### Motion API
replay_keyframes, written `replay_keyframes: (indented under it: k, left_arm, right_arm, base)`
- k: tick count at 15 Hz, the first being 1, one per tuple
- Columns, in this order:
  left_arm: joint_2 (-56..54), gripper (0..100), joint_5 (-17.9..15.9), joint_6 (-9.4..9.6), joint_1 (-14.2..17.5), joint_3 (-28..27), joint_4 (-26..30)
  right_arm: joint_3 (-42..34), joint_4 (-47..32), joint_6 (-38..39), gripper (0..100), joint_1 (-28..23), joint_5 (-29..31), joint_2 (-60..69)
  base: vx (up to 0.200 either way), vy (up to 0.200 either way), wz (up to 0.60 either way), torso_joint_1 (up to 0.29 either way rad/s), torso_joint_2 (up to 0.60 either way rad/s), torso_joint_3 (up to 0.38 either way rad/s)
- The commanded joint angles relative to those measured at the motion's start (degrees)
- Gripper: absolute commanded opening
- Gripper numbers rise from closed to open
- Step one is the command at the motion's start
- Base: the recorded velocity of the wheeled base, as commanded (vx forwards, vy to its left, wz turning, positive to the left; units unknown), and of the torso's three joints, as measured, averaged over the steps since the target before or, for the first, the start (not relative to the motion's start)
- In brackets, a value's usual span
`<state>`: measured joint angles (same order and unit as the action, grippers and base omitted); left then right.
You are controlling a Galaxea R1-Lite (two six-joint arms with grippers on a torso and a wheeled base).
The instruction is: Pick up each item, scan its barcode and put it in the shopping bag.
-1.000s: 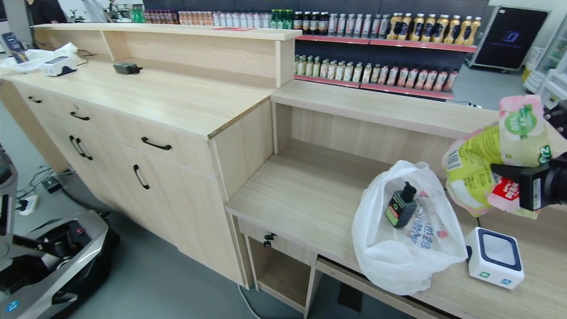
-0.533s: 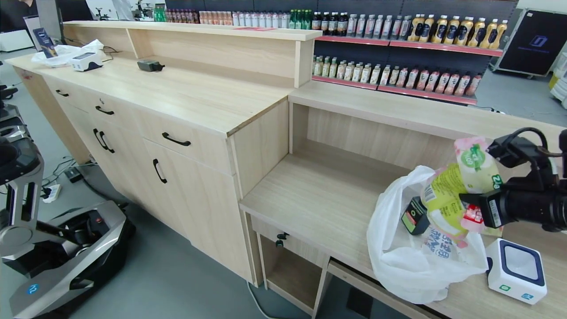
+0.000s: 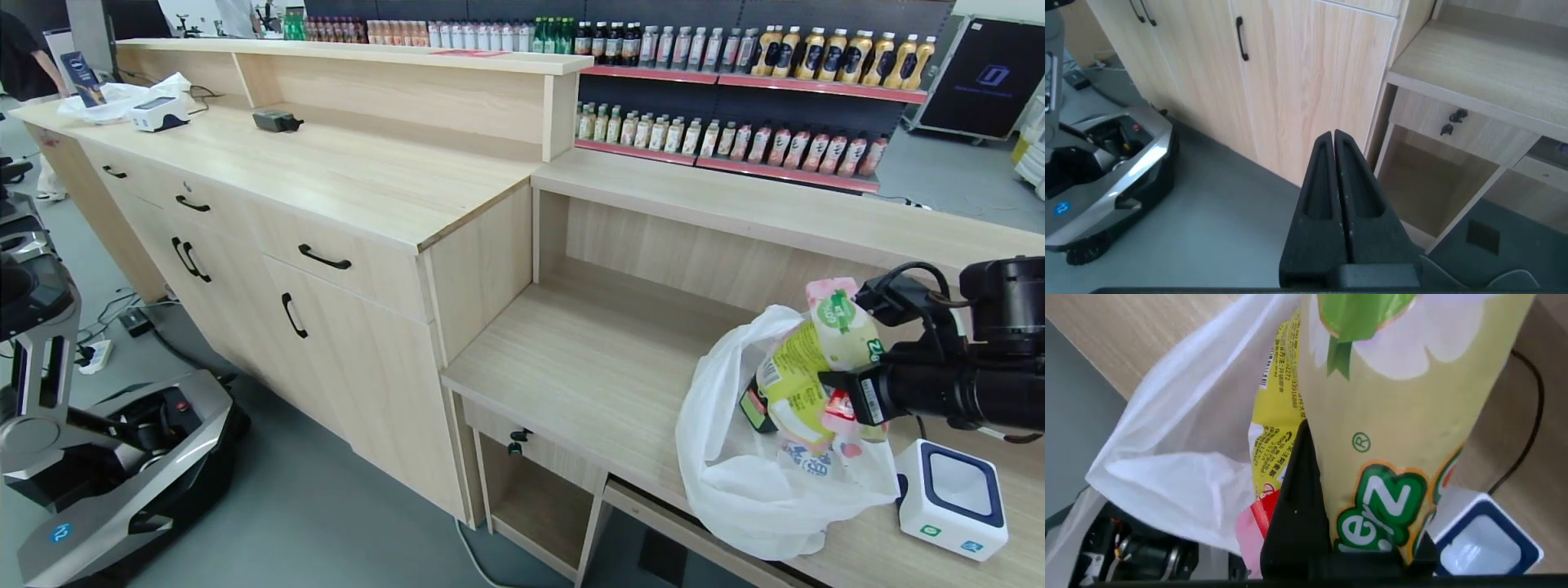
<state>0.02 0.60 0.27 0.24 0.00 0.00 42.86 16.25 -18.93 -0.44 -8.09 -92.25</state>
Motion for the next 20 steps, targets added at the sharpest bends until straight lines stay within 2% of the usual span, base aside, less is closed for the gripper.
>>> replay_keyframes:
  k: [1, 7, 9, 10, 12, 20]
  left_arm:
    - [-0.02, 0, 0.02, 0.00, 0.02, 0.00, 0.00]
    - [-0.02, 0, 0.02, 0.00, 0.02, 0.00, 0.00]
    - [-0.02, 0, 0.02, 0.00, 0.02, 0.00, 0.00]
    - [-0.02, 0, 0.02, 0.00, 0.02, 0.00, 0.00]
    - [-0.02, 0, 0.02, 0.00, 0.02, 0.00, 0.00]
    - [-0.02, 0, 0.02, 0.00, 0.02, 0.00, 0.00]
  right_arm:
    - [-1.64, 2.91, -0.05, 0, 0.00, -2.19, -4.26]
    - [-1.64, 4.32, -0.32, 0, 0.00, -3.16, -9.00]
    - [-1.64, 7.74, -0.40, 0, 0.00, -8.43, -10.67]
    - [-1.64, 9.15, -0.40, 0, 0.00, -9.22, -11.64]
    - [-2.70, 13.63, -0.40, 0, 0.00, -9.31, -13.57]
    - [-3.58, 13.98, -0.76, 0, -0.26, -9.31, -15.60]
  base:
    - [0.000, 0.000, 0.00, 0.000, 0.00, 0.000]
    - [0.000, 0.000, 0.00, 0.000, 0.00, 0.000]
    - [0.000, 0.000, 0.00, 0.000, 0.00, 0.000]
    - [0.000, 0.000, 0.00, 0.000, 0.00, 0.000]
    - [0.000, 0.000, 0.00, 0.000, 0.00, 0.000]
    - [0.000, 0.000, 0.00, 0.000, 0.00, 0.000]
